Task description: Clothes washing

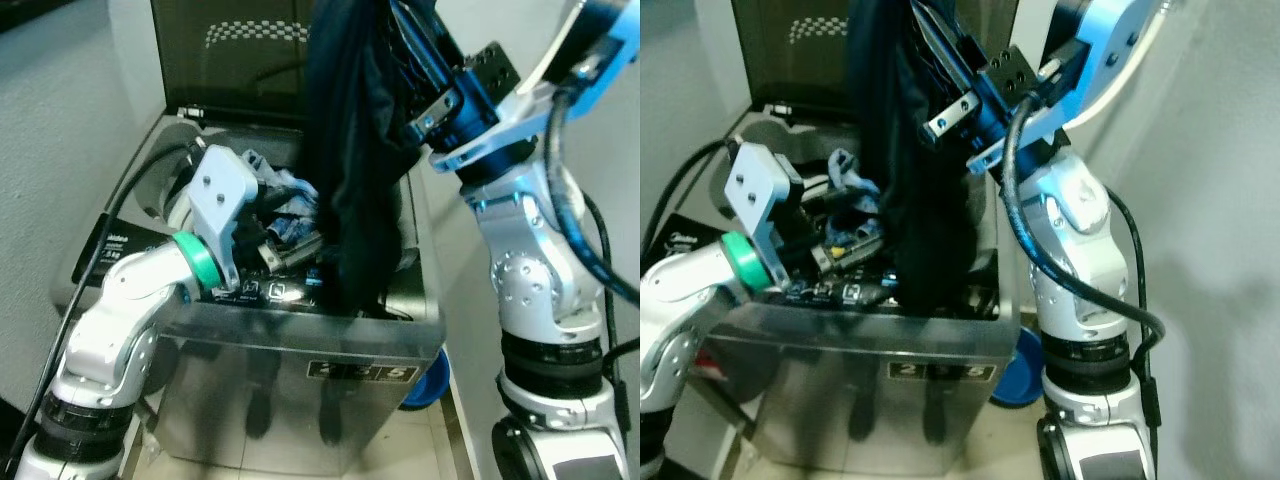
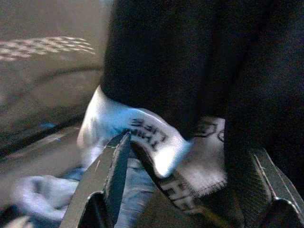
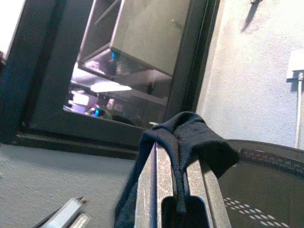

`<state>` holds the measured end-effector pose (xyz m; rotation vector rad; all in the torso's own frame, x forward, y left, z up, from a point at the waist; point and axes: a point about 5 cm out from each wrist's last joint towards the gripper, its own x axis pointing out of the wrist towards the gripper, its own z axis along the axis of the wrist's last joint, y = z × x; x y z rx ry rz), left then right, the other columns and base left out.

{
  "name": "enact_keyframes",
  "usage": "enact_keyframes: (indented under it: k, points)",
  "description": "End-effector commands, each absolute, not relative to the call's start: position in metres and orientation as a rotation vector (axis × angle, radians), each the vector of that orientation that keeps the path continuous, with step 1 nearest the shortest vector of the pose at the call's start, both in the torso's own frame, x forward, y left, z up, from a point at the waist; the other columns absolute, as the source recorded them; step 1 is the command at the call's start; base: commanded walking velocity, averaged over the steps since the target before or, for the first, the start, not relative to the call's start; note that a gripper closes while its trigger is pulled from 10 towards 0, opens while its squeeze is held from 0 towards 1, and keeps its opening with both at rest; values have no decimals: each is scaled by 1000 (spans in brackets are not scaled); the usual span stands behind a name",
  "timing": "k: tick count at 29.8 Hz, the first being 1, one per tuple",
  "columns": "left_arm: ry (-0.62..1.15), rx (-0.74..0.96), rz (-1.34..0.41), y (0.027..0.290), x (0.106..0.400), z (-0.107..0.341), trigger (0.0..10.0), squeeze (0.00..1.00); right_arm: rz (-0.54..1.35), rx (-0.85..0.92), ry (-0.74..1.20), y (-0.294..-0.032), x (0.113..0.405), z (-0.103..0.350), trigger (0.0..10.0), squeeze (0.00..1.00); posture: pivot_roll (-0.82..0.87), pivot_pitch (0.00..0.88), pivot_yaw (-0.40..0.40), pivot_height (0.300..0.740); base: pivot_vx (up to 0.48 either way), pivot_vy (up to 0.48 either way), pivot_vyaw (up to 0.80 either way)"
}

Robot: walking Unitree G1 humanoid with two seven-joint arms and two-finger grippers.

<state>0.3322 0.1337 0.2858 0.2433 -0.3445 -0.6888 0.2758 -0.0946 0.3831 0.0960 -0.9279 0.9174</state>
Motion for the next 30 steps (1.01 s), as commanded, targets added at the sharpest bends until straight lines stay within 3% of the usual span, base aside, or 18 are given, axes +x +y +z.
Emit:
enact_keyframes:
  k: [1, 4, 6, 8, 11, 14, 15, 17, 20, 25, 27, 30]
  points:
    - [-339, 251, -663, 135, 338, 281, 10000, 0, 946, 97, -952, -96, 270, 389, 10000, 0, 116, 30, -26, 735, 0, 0, 0]
    - [-392, 260, -506, 152, 371, 306, 10000, 0, 944, 108, -910, -102, 278, 385, 10000, 0, 104, 39, -16, 735, 0, 0, 0]
    - [-465, 270, -277, 183, 383, 338, 10000, 0, 834, 18, -781, -100, 307, 362, 10000, 0, 87, 50, -4, 735, 0, 0, 0]
    - [-515, 278, -139, 206, 382, 353, 10000, 0, 722, -114, -697, -91, 332, 345, 10000, 0, 85, 53, -3, 735, 0, 0, 0]
    - [-526, 297, -29, 223, 380, 357, 10000, 0, 643, -150, -652, -79, 351, 341, 10000, 0, 80, 58, -9, 735, 0, 0, 0]
    - [-506, 309, 78, 245, 378, 351, 10000, 0, 581, -157, -643, -44, 369, 341, 10000, 0, 114, 64, -29, 735, 0, 0, 0]
    - [-506, 309, 78, 245, 378, 351, 10000, 0, 581, -157, -643, -44, 369, 341, 10000, 0, 114, 64, -29, 735, 0, 0, 0]
    - [-484, 328, 78, 249, 373, 340, 10000, 0, 619, -235, -652, -13, 366, 334, 10000, 0, 133, 70, -44, 735, 0, 0, 0]
    - [-461, 333, -4, 245, 366, 325, 10000, 0, 658, -322, -652, 6, 361, 320, 10000, 0, 151, 77, -56, 735, 0, 0, 0]
    - [-438, 352, -231, 217, 337, 300, 10000, 0, 645, -354, -650, 7, 362, 307, 10000, 0, 161, 84, -65, 735, 0, 0, 0]
    - [-438, 352, -231, 217, 337, 300, 10000, 0, 645, -354, -650, 7, 362, 307, 10000, 0, 161, 84, -65, 735, 0, 0, 0]
    - [-427, 317, -386, 193, 310, 291, 10000, 0, 651, -443, -620, 2, 367, 295, 10000, 0, 165, 85, -58, 735, 0, 0, 0]
